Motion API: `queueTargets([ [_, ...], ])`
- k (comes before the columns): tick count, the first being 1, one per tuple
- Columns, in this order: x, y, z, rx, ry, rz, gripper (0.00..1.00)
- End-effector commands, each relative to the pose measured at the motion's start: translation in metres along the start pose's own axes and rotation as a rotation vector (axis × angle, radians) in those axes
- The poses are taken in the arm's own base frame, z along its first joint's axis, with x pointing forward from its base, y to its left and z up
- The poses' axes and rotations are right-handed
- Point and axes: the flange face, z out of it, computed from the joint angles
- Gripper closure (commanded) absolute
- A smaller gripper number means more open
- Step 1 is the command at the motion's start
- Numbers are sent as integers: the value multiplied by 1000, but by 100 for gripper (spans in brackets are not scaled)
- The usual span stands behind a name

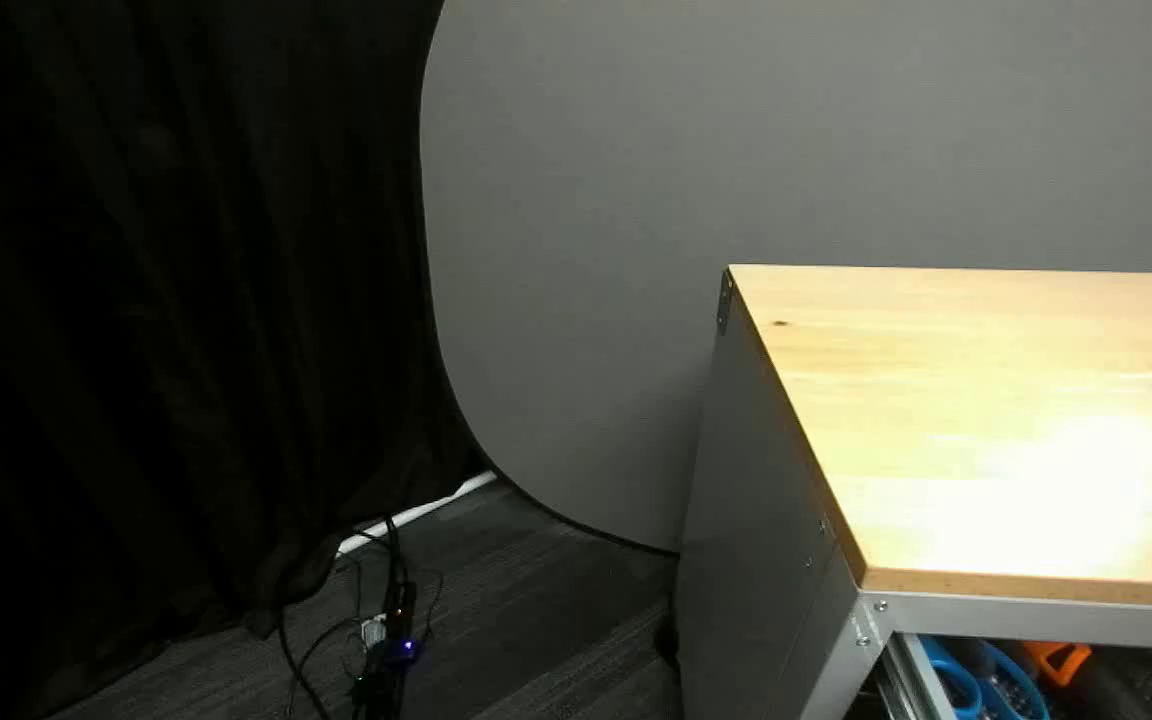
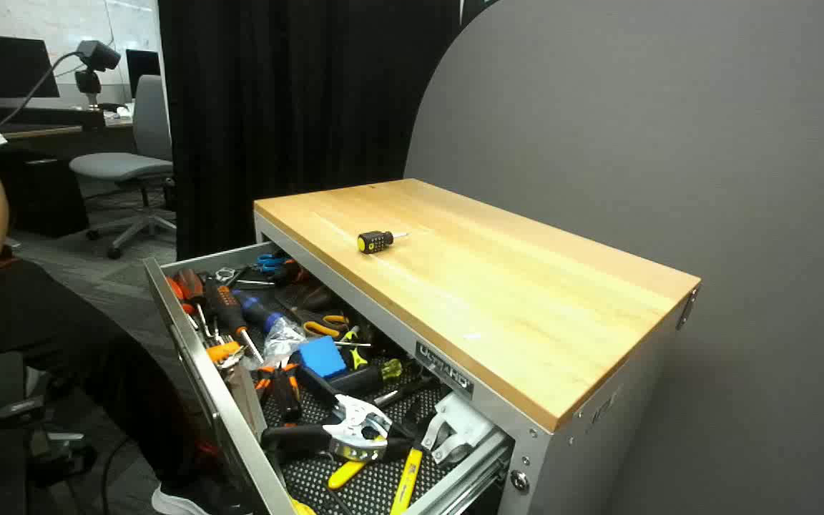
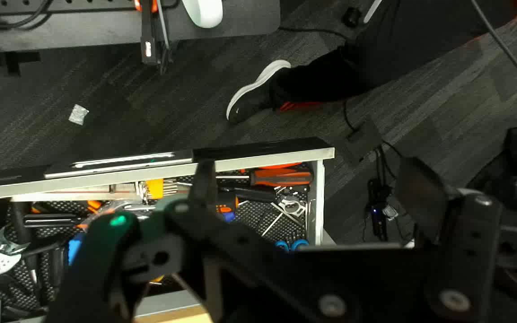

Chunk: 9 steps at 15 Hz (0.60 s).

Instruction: Put the screwdriver in the drawer and then close the drawer

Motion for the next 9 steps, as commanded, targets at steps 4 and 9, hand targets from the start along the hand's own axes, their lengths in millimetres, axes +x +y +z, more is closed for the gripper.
queueTargets([
  [4,-1,-2,-8,6,15,-5,0],
  [9,73,-2,1,-32,278,45,0],
])
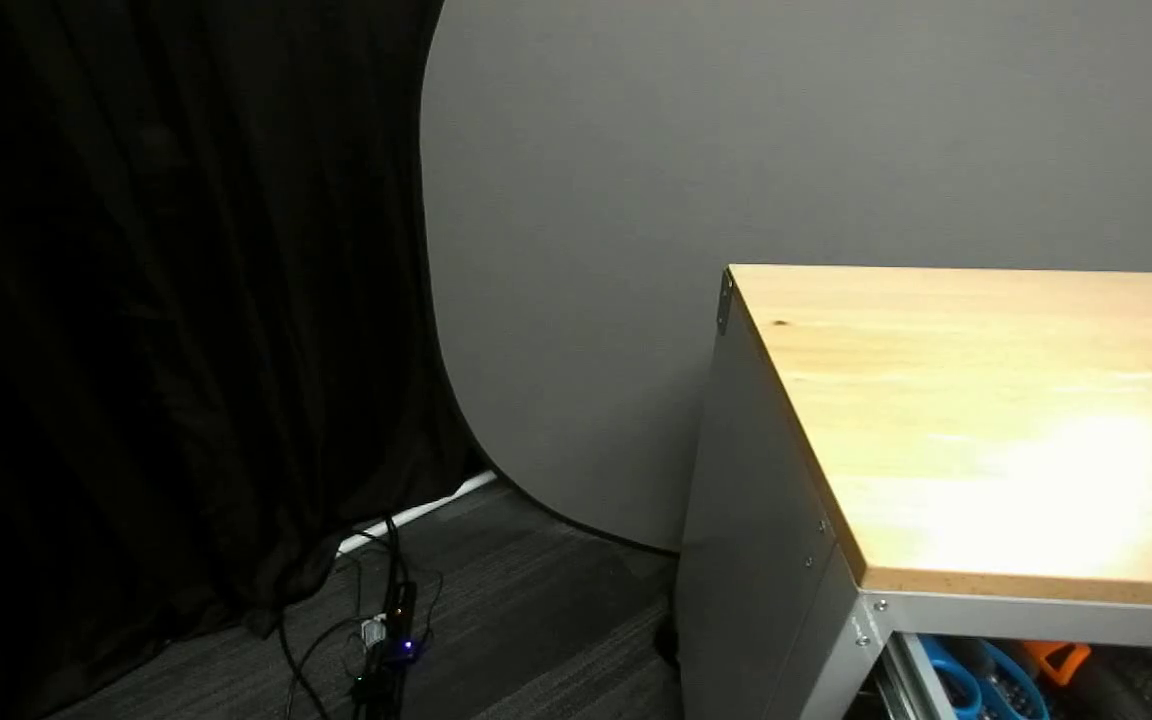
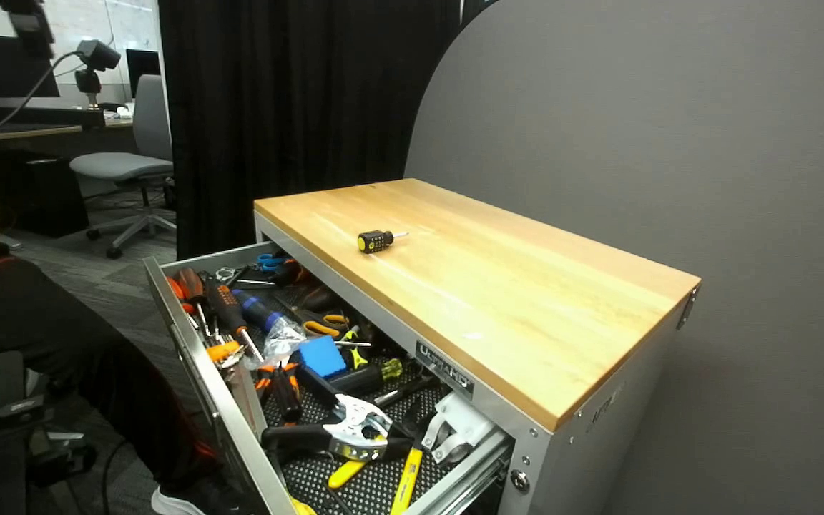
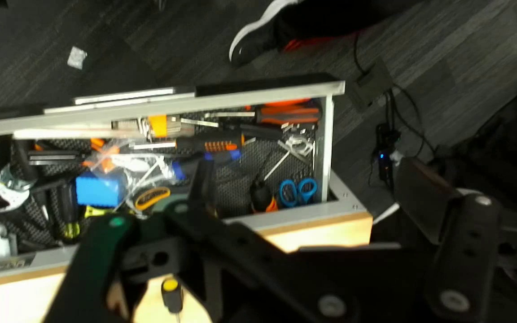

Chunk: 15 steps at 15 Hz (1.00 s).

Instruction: Put the screwdriver in the drawer and then close the drawer

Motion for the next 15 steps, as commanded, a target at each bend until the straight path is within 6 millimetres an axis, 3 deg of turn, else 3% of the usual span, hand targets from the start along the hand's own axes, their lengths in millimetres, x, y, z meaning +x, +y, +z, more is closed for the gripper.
queueTargets([
  [1,68,-7,23,-26,170,23,0],
  [7,168,9,84,-130,335,25,0],
  [13,240,38,126,-254,357,38,0],
  [14,246,41,133,-264,349,42,14],
  [15,252,43,141,-270,339,49,2],
])
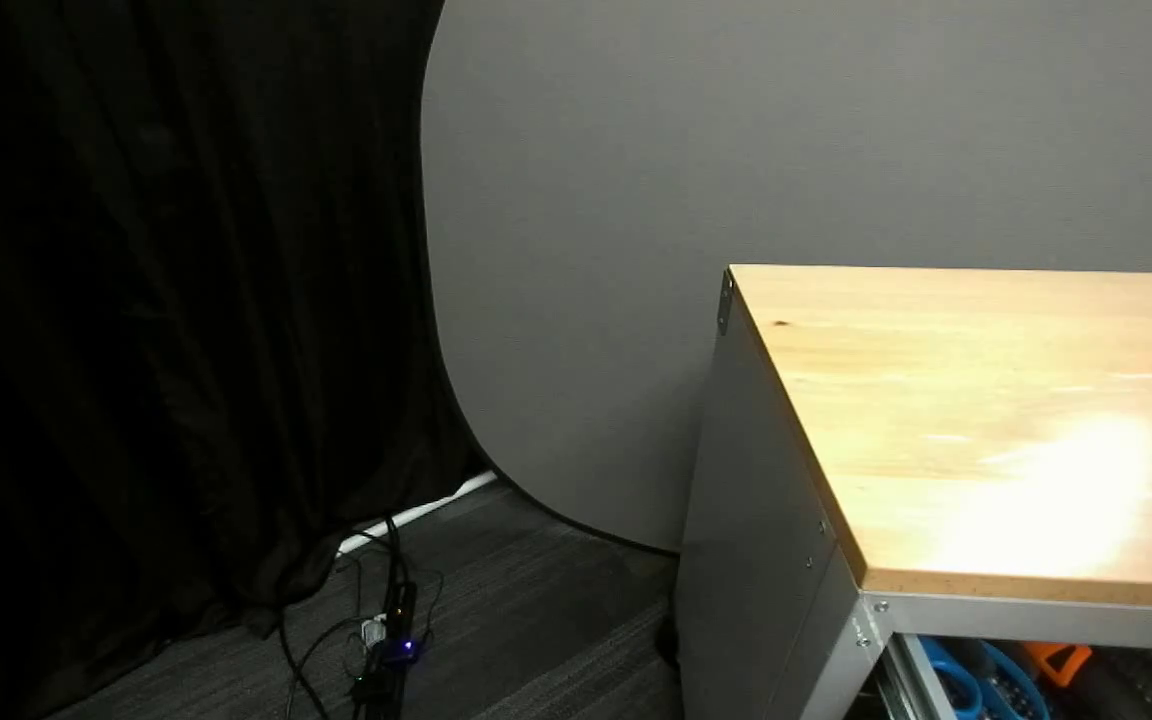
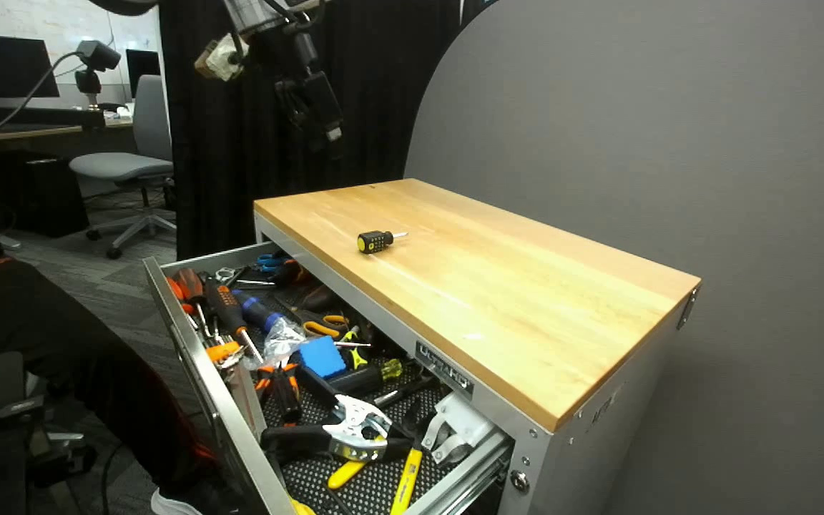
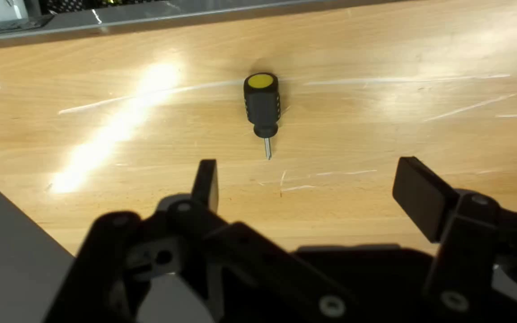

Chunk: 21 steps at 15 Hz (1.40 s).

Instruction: Put the screwdriver in the drawer and then close the drawer

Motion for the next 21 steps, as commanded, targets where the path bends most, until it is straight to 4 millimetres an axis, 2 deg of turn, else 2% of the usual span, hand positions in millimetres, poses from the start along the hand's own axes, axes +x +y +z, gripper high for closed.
queueTargets([
  [1,22,-10,28,-4,1,24,5],
  [3,21,-14,46,1,-22,28,0],
  [8,11,-25,84,-8,-46,29,0],
  [17,8,-28,129,-105,14,-42,0],
  [18,9,-29,133,-117,20,-52,25],
  [19,9,-29,135,-127,19,-57,27],
  [21,10,-30,140,-133,18,-61,42],
])
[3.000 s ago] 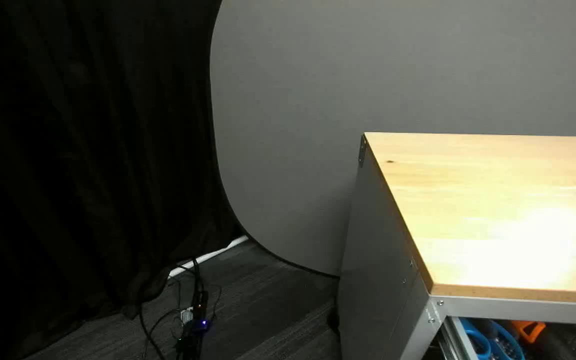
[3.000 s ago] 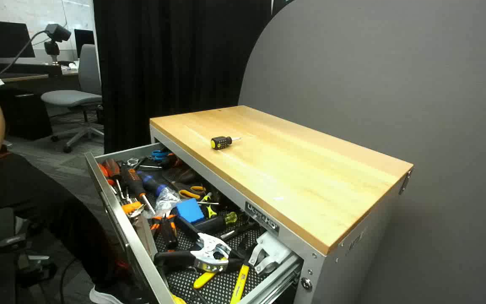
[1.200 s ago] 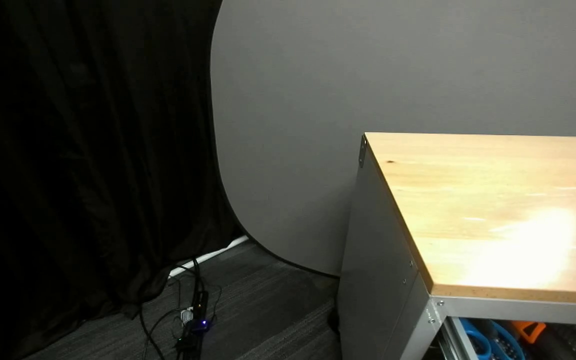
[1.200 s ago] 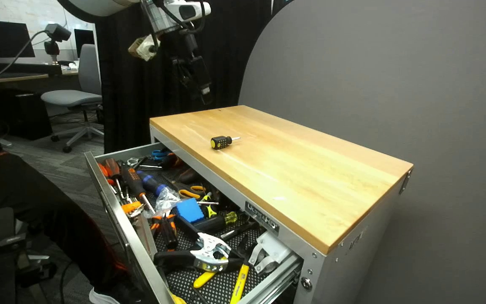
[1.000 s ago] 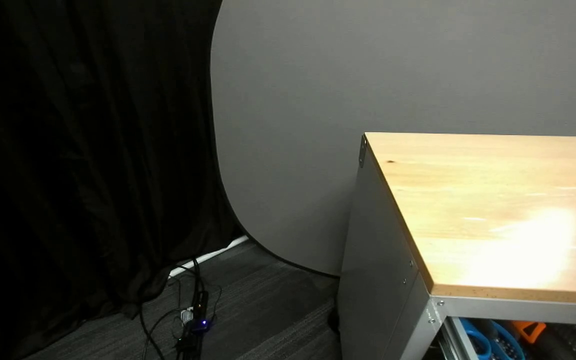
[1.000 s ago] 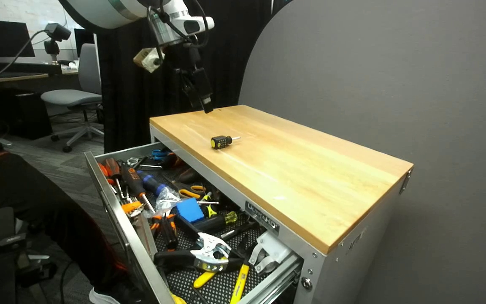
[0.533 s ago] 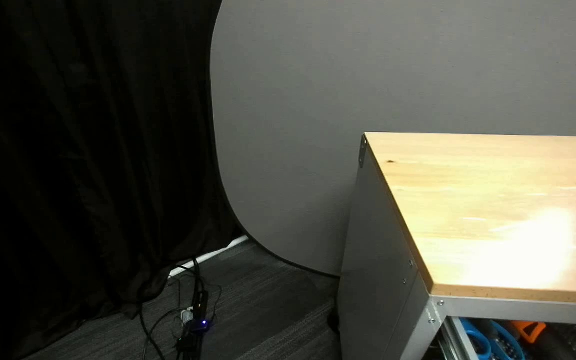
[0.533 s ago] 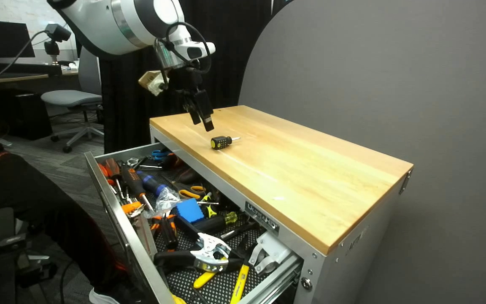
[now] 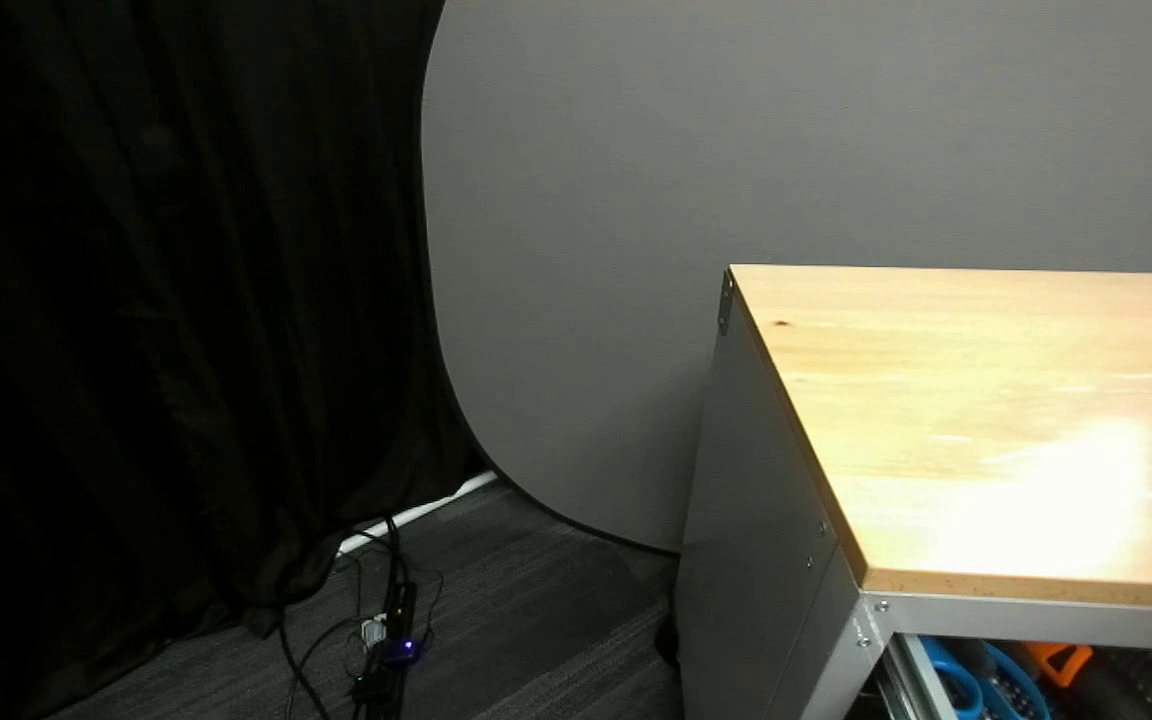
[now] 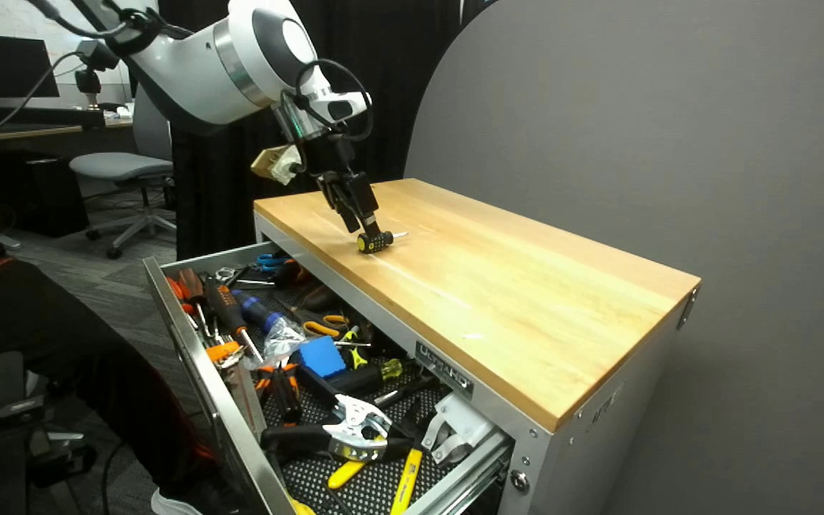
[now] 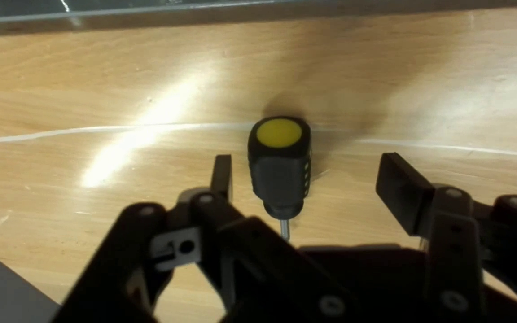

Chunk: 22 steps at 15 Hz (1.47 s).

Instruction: Put the screwdriver in the drawer and then close the drawer

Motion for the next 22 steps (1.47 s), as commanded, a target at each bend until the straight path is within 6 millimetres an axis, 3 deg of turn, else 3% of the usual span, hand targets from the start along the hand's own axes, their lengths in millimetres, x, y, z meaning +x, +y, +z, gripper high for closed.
queueTargets([
  [1,11,-6,6,-13,31,-1,51],
  [5,11,-4,11,-21,26,9,77],
  [9,3,-1,-2,0,2,42,75],
  [12,-9,3,-32,28,3,104,76],
  [14,-21,11,-57,22,18,157,81],
  [18,-61,28,-95,-14,16,280,80],
  [22,-115,27,-97,-110,-2,421,81],
])
